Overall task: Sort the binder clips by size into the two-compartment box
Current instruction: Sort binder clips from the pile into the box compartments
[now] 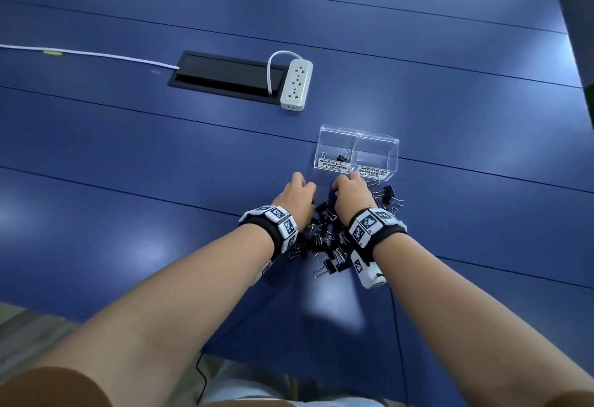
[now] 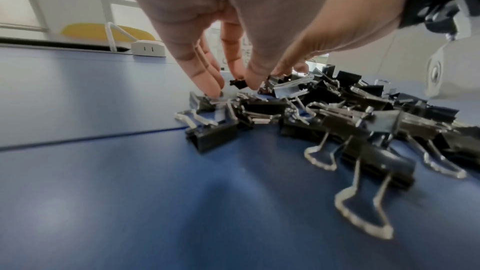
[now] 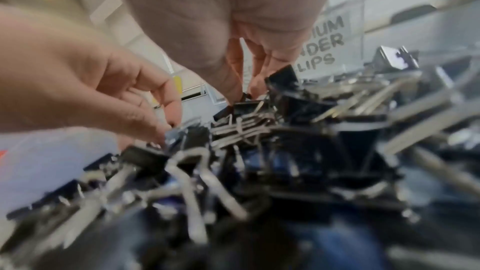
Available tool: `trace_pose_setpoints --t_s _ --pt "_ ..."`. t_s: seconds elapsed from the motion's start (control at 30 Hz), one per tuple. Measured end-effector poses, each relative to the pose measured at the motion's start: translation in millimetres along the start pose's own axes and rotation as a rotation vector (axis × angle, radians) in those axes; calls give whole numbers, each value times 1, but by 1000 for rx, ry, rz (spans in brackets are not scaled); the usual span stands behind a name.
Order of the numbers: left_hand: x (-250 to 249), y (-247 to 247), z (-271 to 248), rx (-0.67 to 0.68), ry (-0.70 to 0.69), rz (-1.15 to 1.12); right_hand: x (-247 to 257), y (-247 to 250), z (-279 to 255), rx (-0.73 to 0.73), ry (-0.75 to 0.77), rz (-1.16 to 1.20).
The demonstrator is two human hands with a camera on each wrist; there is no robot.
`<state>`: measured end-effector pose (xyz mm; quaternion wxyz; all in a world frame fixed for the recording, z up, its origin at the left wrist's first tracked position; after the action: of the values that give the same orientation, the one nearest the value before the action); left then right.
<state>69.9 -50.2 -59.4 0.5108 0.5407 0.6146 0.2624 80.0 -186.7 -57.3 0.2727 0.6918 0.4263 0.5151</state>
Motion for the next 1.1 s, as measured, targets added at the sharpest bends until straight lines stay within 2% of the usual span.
trace_pose_setpoints --t_s 0.1,0.17,0.3,0.43,0.53,0.57,0.7,0.77,0.9,0.97,1.1 --pt "5 5 -5 -29 29 -150 -4 1 1 20 -59 117" --pt "10 12 -9 -53 98 -247 -6 3 0 36 -69 160" --pt "23 23 -14 -112 237 -413 -8 16 -8 -62 -67 291" --pt "33 27 -16 -124 289 -485 -8 32 -19 -179 -100 485" --pt "36 30 -19 -96 289 -474 -4 31 -25 -122 -135 655" --pt "37 31 -21 -84 293 -468 0 28 -27 -88 -126 615" --pt "42 26 -29 -34 311 -424 10 4 -37 103 15 172" --pt "45 22 -32 3 313 -360 7 -6 -38 175 60 42" --pt "52 21 -40 86 258 -189 -1 1 -35 87 5 43" --pt "55 23 -44 113 213 -125 2 4 -37 53 26 69" --pt "51 22 -45 126 120 -15 19 -7 -45 106 117 58"
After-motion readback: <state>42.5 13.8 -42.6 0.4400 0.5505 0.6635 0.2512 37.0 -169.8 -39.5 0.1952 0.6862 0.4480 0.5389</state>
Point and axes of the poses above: each hand's wrist, its own z-axis towards the middle knuckle, its own y-axis out of the back of the hand, x = y × z, the point moved 2 cm from there along z, towards the middle knuckle, and after that the axes turned 4 degrees about z, right-handed, at the moved point
